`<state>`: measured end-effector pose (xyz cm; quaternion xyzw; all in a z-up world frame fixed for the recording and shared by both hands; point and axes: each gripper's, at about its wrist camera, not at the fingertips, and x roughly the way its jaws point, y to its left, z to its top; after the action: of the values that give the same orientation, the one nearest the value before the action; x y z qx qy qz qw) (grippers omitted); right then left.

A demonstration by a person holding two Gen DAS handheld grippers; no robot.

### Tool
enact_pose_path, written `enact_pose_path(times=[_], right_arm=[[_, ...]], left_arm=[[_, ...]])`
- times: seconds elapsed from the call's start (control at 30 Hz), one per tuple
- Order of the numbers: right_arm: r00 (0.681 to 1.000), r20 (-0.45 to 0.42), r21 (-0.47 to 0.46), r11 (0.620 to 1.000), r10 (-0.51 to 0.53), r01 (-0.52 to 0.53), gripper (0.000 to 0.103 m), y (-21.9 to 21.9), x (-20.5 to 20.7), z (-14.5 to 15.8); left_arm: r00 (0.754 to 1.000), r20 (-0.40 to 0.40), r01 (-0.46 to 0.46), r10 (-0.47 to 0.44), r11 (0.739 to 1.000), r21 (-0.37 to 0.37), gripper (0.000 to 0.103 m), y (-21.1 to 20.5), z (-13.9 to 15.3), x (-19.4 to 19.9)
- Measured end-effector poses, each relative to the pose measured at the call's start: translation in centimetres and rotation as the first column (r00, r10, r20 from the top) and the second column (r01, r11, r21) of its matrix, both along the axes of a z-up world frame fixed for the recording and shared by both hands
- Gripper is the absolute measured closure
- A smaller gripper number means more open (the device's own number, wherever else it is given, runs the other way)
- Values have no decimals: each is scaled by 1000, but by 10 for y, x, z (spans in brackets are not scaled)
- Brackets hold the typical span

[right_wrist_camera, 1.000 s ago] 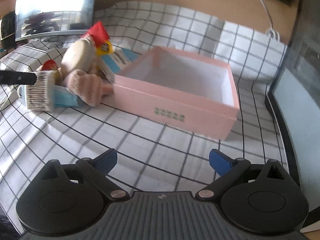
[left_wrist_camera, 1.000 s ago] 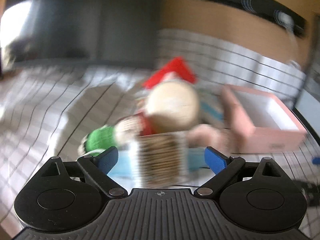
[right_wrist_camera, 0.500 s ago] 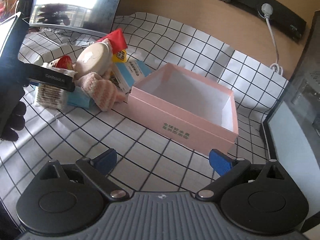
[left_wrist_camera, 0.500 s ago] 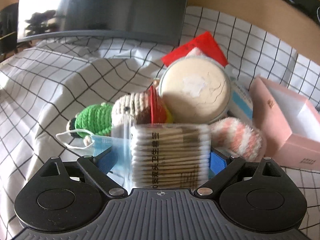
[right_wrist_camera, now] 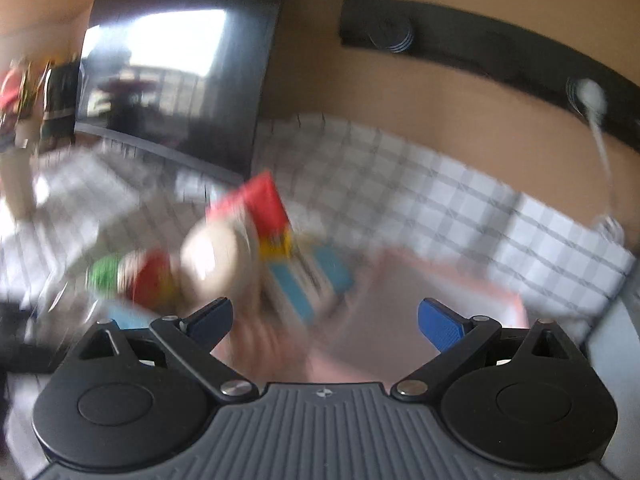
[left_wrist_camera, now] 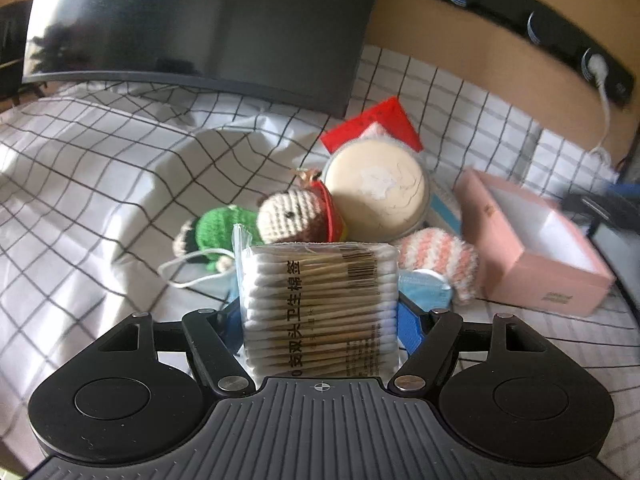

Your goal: Organize soft objects

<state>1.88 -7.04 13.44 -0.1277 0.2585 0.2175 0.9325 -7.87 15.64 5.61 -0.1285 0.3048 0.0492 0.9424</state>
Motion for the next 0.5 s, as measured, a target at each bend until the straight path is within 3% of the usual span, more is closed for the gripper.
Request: enact_pose_path(times=[0.1,0.2,0.3,0.5], right_arm=[[999,52,-4,1000,11,-10,4,47,29,3],[991,78,-91,990,110,-103,4,102,55,-4],[984,59,-212,965,169,-153,4,154,83,-21],[994,-27,-348,931,108,-111,4,210,133,-54]], left_arm=[[999,20,28,-28,1000,5,26,16,14,-18],[998,35,45,-45,999,-6,26,38,21,-35],[998,25,58,-57,998,-36,26,62,18,-44],[998,1,69,-69,993,-91,26,103,9,-46]])
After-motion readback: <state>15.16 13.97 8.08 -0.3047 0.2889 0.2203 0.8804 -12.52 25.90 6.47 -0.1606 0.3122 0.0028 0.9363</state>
